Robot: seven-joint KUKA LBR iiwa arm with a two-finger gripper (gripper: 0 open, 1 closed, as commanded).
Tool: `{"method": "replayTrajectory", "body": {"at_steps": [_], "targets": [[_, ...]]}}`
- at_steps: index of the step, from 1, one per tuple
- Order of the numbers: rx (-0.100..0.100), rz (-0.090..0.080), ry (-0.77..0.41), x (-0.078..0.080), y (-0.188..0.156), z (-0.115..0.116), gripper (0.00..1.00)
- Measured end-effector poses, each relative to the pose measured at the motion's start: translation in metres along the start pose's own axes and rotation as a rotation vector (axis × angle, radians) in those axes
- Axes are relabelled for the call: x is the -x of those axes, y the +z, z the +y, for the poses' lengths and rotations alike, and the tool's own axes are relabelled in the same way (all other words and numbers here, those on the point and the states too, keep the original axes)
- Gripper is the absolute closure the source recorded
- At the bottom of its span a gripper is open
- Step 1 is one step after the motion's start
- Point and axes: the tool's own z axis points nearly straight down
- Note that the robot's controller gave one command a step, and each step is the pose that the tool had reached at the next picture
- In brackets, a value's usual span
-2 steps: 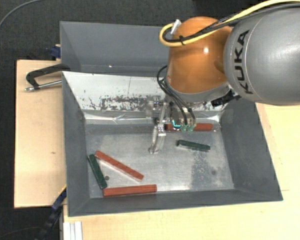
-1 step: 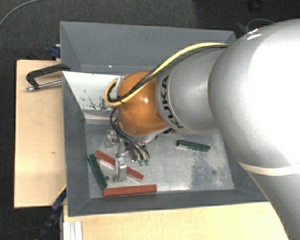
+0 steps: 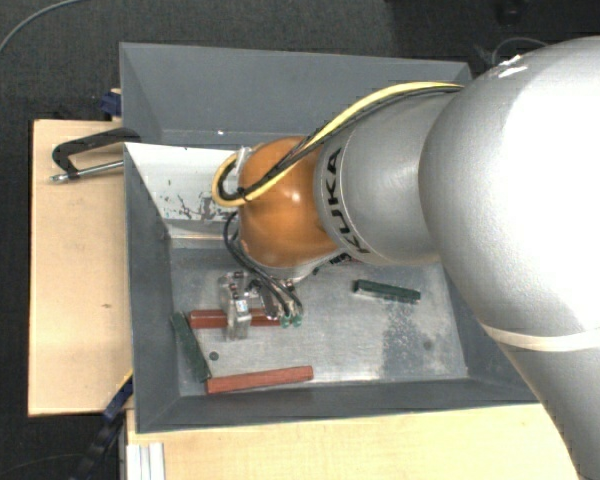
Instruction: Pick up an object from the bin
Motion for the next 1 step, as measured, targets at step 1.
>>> {"method": "replayTrajectory", "body": {"at_steps": [1], "targets": [[0.003,-0.016,-0.174,0.0209,-0.164,-0.0047,1.0]]}}
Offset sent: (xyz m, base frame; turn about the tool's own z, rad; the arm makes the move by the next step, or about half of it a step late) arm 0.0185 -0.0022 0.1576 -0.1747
